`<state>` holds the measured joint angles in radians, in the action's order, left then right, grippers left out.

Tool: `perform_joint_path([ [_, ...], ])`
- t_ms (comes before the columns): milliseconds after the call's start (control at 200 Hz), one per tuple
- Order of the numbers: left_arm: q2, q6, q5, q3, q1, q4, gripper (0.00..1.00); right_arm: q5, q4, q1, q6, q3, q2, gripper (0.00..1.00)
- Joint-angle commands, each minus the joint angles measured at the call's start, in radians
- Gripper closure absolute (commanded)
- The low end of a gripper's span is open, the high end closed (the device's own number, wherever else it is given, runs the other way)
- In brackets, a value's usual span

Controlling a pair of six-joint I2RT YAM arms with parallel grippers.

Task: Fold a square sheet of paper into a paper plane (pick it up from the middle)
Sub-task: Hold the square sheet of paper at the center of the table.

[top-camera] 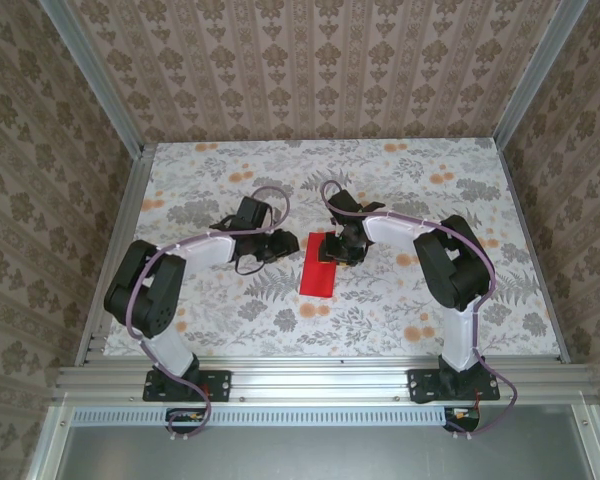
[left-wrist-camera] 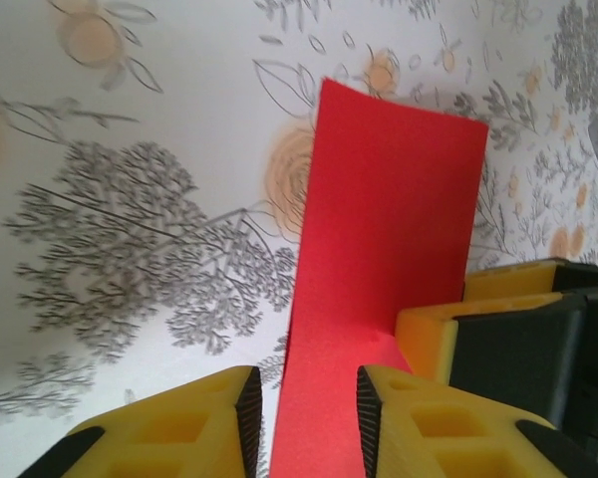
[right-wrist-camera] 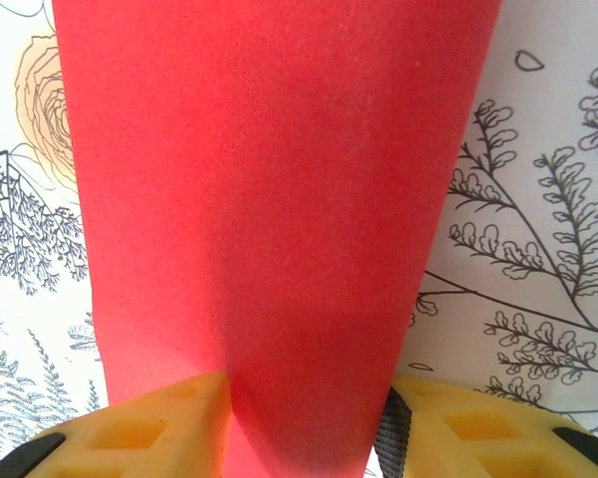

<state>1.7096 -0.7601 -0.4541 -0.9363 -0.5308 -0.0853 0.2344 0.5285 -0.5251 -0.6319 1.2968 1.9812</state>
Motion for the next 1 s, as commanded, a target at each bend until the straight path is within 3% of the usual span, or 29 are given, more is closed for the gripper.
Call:
perform_joint_path([
  [0,0.041,0.007,-0.077,-0.017,-0.018,0.021,0.7,-0.089,0.073,-0.009,-0.009,-0.034,0.098,0.55],
  [535,0.164,0.025,-0.148,-0.091,-0.067,0.009,0.86,-0.087,0.068,-0.01,-0.007,-0.037,0.104,0.55],
  [995,0.214,0.088,-0.071,-0.114,-0.067,-0.143,0.92,-0.074,0.058,-0.012,-0.008,-0.032,0.07,0.54],
])
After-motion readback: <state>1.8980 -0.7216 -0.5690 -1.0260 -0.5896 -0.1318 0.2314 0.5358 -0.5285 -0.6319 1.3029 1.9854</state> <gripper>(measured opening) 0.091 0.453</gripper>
